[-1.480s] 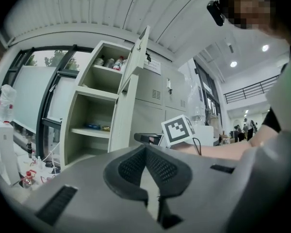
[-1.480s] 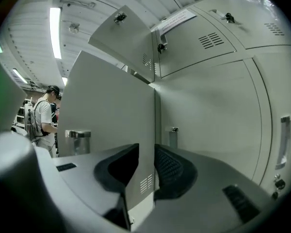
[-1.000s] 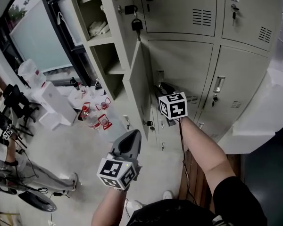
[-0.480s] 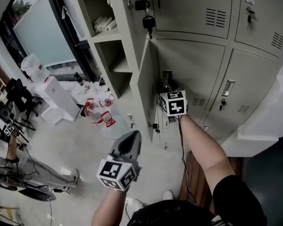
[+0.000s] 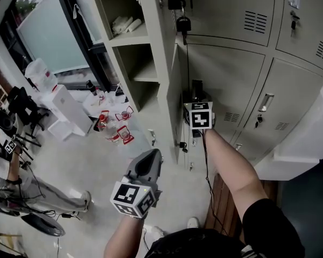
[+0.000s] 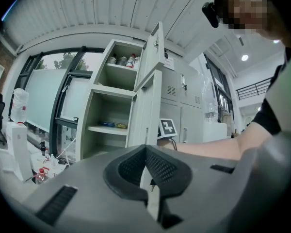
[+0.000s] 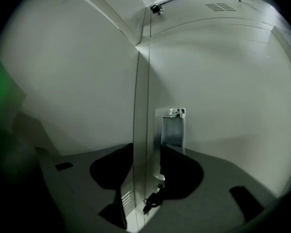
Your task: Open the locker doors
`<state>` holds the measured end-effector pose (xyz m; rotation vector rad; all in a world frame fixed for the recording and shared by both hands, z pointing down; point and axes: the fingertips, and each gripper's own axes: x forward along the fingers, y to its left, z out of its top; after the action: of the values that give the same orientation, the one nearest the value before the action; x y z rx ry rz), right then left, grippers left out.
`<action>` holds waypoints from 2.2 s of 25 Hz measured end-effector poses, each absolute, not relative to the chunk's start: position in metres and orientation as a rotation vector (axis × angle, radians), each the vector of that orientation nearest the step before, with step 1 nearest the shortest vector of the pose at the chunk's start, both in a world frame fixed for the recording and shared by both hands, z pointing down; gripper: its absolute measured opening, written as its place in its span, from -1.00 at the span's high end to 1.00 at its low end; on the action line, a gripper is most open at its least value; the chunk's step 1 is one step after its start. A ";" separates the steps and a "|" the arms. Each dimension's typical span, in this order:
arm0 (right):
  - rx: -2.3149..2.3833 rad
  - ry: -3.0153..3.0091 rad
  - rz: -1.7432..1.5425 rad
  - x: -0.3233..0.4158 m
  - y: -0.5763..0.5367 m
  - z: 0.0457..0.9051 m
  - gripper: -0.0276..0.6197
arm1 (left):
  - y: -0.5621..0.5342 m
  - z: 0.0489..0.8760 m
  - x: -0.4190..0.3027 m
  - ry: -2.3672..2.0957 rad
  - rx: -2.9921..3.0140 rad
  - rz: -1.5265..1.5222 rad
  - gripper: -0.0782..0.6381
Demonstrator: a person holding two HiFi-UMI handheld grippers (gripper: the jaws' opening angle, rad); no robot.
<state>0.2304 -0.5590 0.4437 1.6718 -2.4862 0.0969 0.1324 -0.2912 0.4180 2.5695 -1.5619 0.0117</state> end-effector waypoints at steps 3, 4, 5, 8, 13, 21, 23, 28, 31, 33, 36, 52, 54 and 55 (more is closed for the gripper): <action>1.683 -2.477 0.097 0.232 -0.559 0.443 0.40 | -0.291 0.419 0.130 -1.561 2.566 0.010 0.79; 1.679 -2.475 0.090 0.231 -0.558 0.444 0.40 | -0.291 0.419 0.130 -1.559 2.566 0.010 0.79; 1.674 -2.474 0.081 0.231 -0.557 0.444 0.40 | -0.291 0.419 0.129 -1.557 2.567 0.010 0.79; 1.662 -2.469 0.055 0.231 -0.553 0.444 0.43 | -0.290 0.418 0.130 -1.548 2.573 0.005 0.79; 1.655 -2.467 0.037 0.231 -0.541 0.445 0.45 | -0.285 0.417 0.134 -1.529 2.587 0.002 0.79; 1.708 -2.464 0.020 0.233 -0.515 0.444 0.54 | -0.272 0.415 0.132 -1.477 2.622 0.014 0.79; 1.735 -2.458 0.009 0.236 -0.508 0.443 0.54 | -0.269 0.414 0.131 -1.452 2.636 0.024 0.79; 1.784 -2.424 -0.009 0.240 -0.490 0.443 0.57 | -0.261 0.411 0.129 -1.393 2.674 0.033 0.79; 1.802 -2.416 0.017 0.242 -0.479 0.445 0.58 | -0.256 0.412 0.130 -1.350 2.697 0.038 0.79; 1.805 -2.415 0.032 0.244 -0.473 0.445 0.58 | -0.253 0.412 0.131 -1.323 2.708 0.037 0.79; 1.807 -2.429 0.066 0.246 -0.464 0.445 0.58 | -0.249 0.412 0.131 -1.285 2.722 0.036 0.79; 1.712 -2.500 0.064 0.265 -0.413 0.447 0.58 | -0.229 0.413 0.151 -1.120 2.784 0.016 0.79; 1.697 -2.510 0.058 0.269 -0.405 0.447 0.57 | -0.226 0.412 0.157 -1.096 2.794 0.016 0.79; 1.691 -2.516 0.054 0.271 -0.402 0.446 0.57 | -0.225 0.412 0.161 -1.081 2.800 0.016 0.79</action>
<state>0.2710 -0.4017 0.4463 1.6910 -2.5156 0.0538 0.1605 -0.2253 0.4115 2.7997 -1.0815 0.0162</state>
